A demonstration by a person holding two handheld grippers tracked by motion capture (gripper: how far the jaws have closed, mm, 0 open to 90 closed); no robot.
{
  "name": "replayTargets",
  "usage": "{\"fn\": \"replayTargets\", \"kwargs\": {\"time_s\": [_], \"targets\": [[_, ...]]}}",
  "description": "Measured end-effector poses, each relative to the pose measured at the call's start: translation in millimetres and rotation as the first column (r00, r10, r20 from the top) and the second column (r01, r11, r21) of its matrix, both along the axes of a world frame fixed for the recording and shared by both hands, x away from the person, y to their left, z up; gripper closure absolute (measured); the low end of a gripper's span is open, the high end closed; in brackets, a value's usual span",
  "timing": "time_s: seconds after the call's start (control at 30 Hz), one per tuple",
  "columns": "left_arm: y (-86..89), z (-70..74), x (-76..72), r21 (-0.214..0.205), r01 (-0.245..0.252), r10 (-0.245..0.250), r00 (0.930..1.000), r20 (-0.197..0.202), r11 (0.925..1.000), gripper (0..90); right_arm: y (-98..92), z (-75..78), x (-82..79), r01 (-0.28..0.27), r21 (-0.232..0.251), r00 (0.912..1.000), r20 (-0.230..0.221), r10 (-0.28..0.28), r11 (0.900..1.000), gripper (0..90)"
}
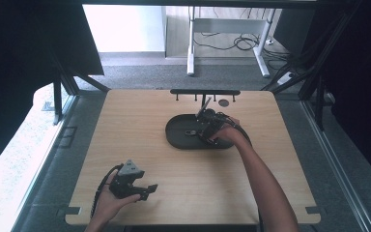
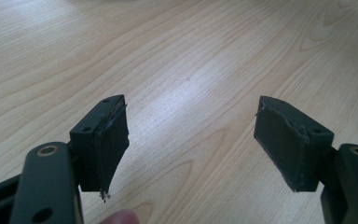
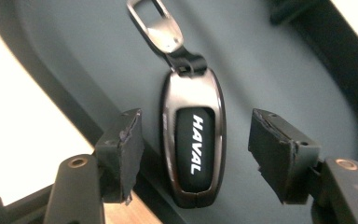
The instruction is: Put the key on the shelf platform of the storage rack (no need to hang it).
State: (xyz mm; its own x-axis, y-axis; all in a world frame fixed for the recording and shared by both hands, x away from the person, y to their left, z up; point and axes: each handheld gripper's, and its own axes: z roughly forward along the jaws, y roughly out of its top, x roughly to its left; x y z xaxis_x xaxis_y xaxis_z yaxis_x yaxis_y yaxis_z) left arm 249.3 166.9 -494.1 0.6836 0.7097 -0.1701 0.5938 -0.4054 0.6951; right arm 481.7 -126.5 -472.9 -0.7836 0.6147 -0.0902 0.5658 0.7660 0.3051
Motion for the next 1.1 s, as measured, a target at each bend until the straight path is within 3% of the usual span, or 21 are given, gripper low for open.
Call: {"fn": "replayTargets", "kwargs": {"time_s": [0.17,0.5,0.8,0.97,1.1], "targets": [[-0.1,0.4,-0.2,-0.001,-0.002,0.002,1.0,0.002,1.0,26.2,0.4,19.3,-13.2,-0.024,0.037,0.9991,0.036,0.022,0.999,34.8],[-3.1,0.0,-1.1,0.007,0.002,-0.002,1.0,0.004,1.0,26.2,-12.3,37.8,-42.4,-0.062,0.098,0.9964,0.064,0.055,0.9932,36.1],[-0.1,2.0,-1.0,0.005,-0.01,0.01,0.9999,0.009,0.9999,26.2,-38.2,39.3,-73.3,-0.065,0.17,0.995,0.087,0.051,0.9832,37.7],[-1.7,0.9,-1.2,0.011,-0.009,0.009,0.9999,0.006,0.9999,26.3,-60.5,36.5,-93.3,-0.069,0.207,0.9895,0.139,0.041,0.9759,39.0],[-4.2,-0.3,-1.6,0.014,-0.004,0.004,1.0,0.005,0.9999,26.2,-80.6,32.1,-109.1,-0.059,0.245,0.988,0.153,0.021,0.9676,39.4]]}}
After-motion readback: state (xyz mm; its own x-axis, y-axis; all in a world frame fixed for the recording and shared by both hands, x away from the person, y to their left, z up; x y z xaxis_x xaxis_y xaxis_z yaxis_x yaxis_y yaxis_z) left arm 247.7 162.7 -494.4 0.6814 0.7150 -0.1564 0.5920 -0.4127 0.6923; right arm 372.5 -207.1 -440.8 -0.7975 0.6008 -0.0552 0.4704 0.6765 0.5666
